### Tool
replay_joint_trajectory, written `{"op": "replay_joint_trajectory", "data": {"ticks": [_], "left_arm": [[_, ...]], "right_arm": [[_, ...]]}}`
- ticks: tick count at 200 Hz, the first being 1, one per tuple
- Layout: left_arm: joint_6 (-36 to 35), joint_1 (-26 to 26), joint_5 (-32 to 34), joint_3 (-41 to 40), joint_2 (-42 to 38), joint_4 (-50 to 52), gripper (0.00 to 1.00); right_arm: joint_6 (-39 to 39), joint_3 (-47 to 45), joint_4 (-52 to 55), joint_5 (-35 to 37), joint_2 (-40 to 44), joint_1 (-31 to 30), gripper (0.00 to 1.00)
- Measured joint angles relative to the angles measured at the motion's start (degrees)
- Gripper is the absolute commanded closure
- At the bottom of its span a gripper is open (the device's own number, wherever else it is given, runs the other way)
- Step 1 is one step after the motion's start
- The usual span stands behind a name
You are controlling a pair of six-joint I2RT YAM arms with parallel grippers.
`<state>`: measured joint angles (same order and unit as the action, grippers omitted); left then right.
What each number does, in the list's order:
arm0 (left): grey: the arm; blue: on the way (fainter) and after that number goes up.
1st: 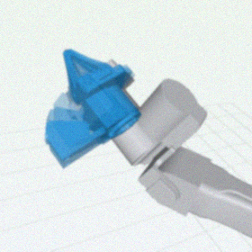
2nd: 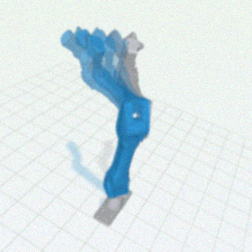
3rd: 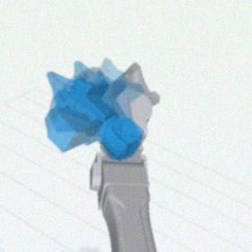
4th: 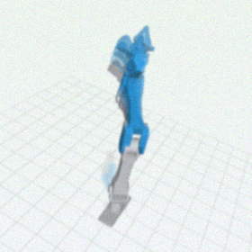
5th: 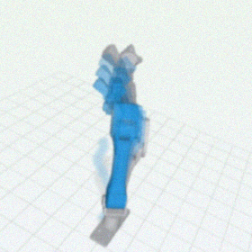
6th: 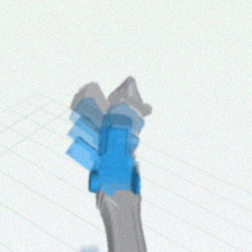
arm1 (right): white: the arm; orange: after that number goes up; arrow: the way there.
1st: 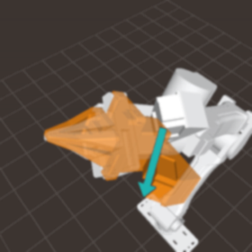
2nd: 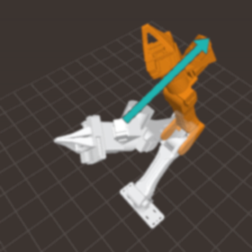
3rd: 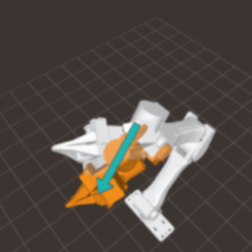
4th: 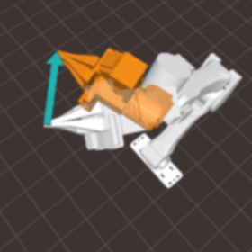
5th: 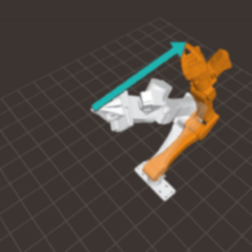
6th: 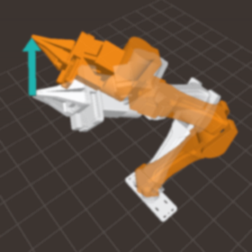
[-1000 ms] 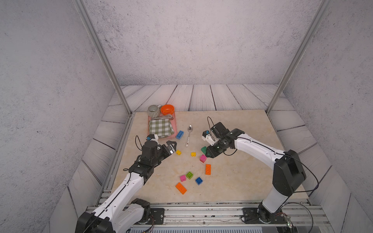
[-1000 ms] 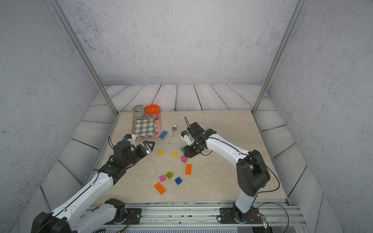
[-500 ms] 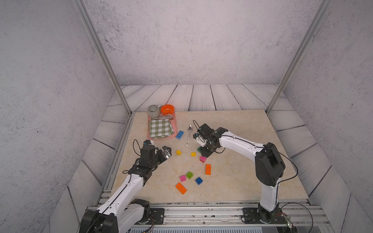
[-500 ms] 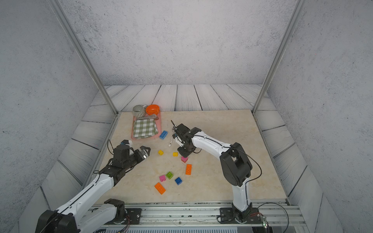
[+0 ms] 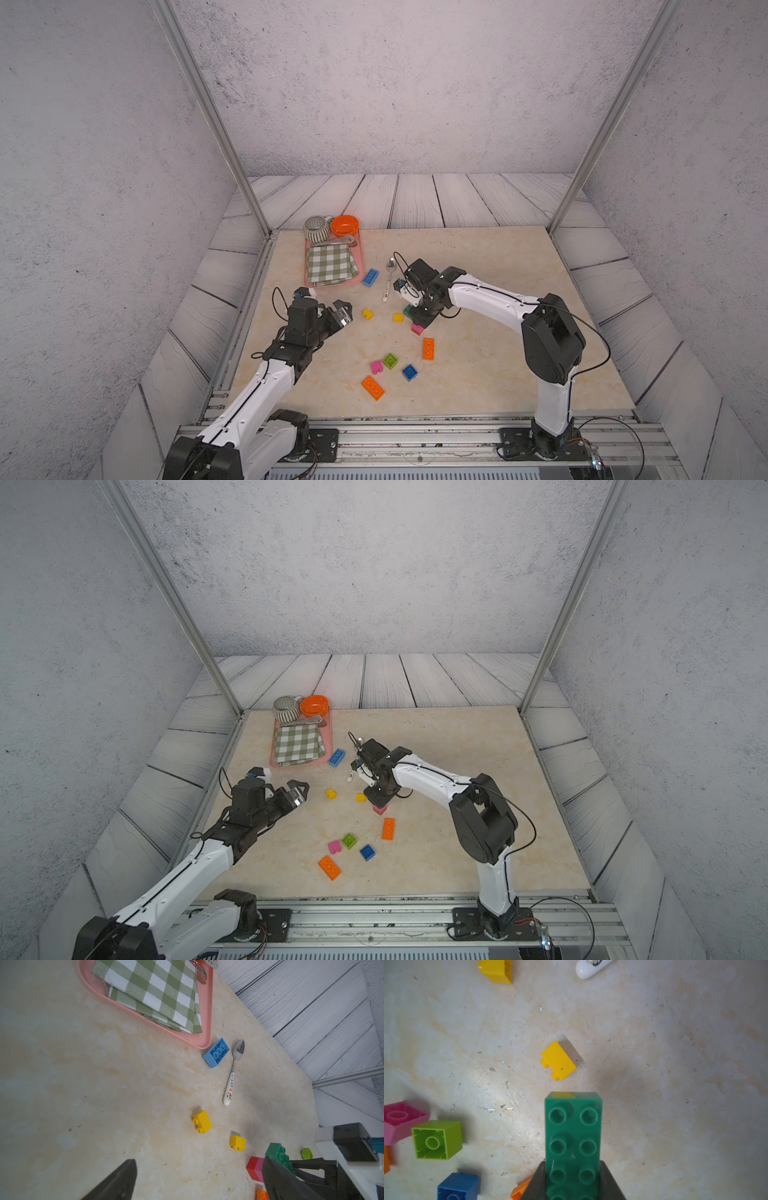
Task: Assemble the letter p with lego
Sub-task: Assemble the lego brick with the lego brick.
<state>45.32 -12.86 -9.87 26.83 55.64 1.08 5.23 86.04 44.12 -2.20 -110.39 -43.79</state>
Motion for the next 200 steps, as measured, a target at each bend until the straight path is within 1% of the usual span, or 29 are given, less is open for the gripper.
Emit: {"op": "replay_joint_trajectory", "data": {"ticks": [55, 130, 200], "left_arm": [[-0.09, 0.00, -0.04, 0.00, 0.61, -0.07, 0.02], [-0.09, 0.00, -0.26, 0.00, 0.79, -0.42, 0.02], [-0.09, 0.00, -0.46, 0.00, 1.03, -0.44, 0.02]], "right_arm": [[1.51, -1.46, -1.55, -0.22, -1.16, 0.00, 1.00], [0.94, -2.03, -2.40, -0.42, -1.14, 0.02, 1.00], [0.02, -5.99, -6.67, -1.01, 1.18, 0.02, 1.00]]}}
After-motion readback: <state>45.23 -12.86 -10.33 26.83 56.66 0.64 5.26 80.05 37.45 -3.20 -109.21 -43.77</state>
